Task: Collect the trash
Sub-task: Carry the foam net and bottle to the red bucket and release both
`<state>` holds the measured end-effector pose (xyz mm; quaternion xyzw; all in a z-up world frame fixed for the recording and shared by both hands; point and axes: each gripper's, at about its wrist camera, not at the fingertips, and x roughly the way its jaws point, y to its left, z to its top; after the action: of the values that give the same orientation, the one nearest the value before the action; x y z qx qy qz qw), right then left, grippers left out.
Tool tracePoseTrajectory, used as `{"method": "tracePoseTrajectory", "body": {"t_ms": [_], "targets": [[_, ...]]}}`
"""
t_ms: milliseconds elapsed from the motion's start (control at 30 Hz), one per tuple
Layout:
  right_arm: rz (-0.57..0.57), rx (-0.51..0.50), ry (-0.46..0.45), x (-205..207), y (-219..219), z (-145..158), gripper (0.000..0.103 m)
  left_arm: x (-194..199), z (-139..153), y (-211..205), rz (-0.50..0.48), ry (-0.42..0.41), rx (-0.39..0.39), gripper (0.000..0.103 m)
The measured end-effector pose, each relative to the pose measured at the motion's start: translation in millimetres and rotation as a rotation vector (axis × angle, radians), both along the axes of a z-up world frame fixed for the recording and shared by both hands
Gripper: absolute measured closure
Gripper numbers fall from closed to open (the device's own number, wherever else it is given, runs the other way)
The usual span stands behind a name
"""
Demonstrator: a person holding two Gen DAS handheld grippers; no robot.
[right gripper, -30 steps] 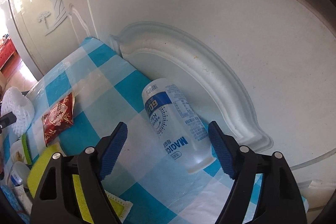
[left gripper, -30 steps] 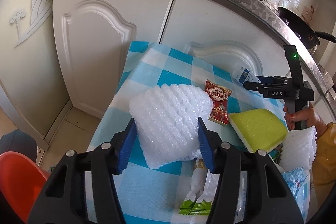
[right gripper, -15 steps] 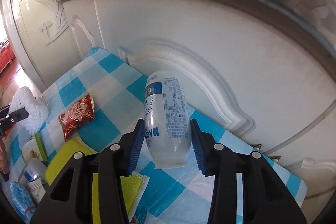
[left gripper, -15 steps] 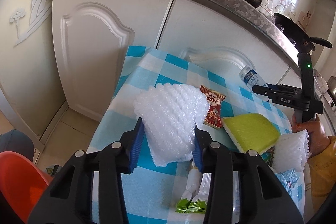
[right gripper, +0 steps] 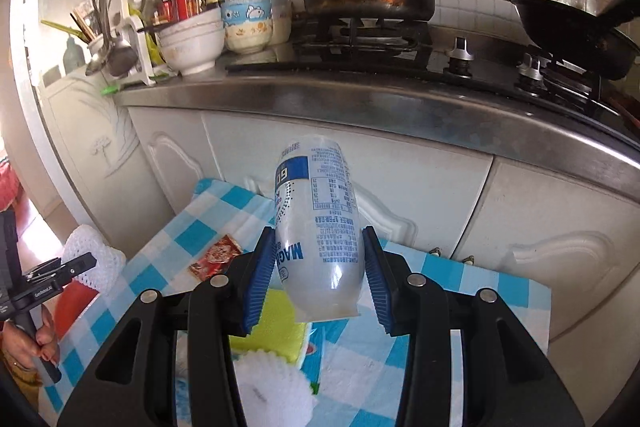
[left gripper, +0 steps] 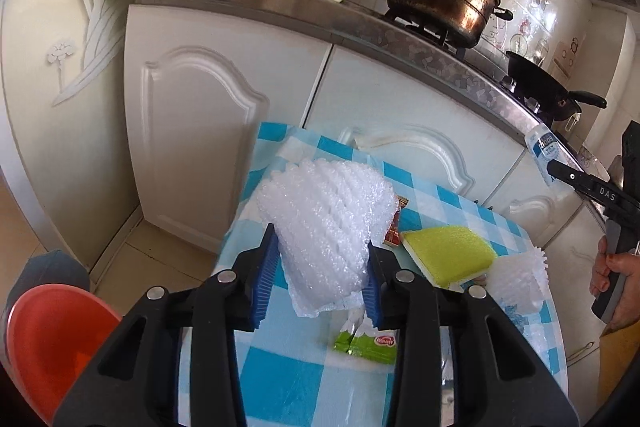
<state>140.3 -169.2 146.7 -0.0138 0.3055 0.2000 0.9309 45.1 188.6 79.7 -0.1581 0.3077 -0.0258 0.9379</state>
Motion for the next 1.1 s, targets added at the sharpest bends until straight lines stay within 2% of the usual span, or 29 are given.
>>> {"method": "tracePoseTrajectory", "body": {"t_ms": [133, 233, 400, 500, 567, 667, 833, 967, 1100], "targets": [[0.028, 0.058, 0.008, -46, 6, 4, 0.058, -46, 16, 28, 0.046, -0.025, 0.042, 0.064], [0.068, 0.106, 0.043, -81, 21, -4, 0.058, -82, 21, 55, 0.087, -0.025, 0.064, 0.064], [0.181, 0.190, 0.126, -139, 67, -26, 0.058, -137, 14, 101, 0.183, 0.006, 0.087, 0.064], [0.256, 0.233, 0.192, -166, 107, -43, 0.058, -165, 1, 130, 0.244, 0.040, 0.104, 0.064], [0.305, 0.254, 0.236, -180, 135, -53, 0.058, -177, -9, 148, 0.270, 0.061, 0.087, 0.064], [0.378, 0.256, 0.308, -196, 183, -69, 0.058, -189, -29, 172, 0.303, 0.101, 0.066, 0.063], [0.478, 0.214, 0.412, -207, 264, -93, 0.058, -191, -62, 191, 0.301, 0.155, 0.009, 0.062], [0.500, 0.157, 0.462, -201, 312, -109, 0.058, -180, -87, 194, 0.282, 0.198, -0.017, 0.060], [0.485, 0.066, 0.476, -192, 347, -124, 0.057, -167, -110, 194, 0.268, 0.249, -0.023, 0.053]]}}
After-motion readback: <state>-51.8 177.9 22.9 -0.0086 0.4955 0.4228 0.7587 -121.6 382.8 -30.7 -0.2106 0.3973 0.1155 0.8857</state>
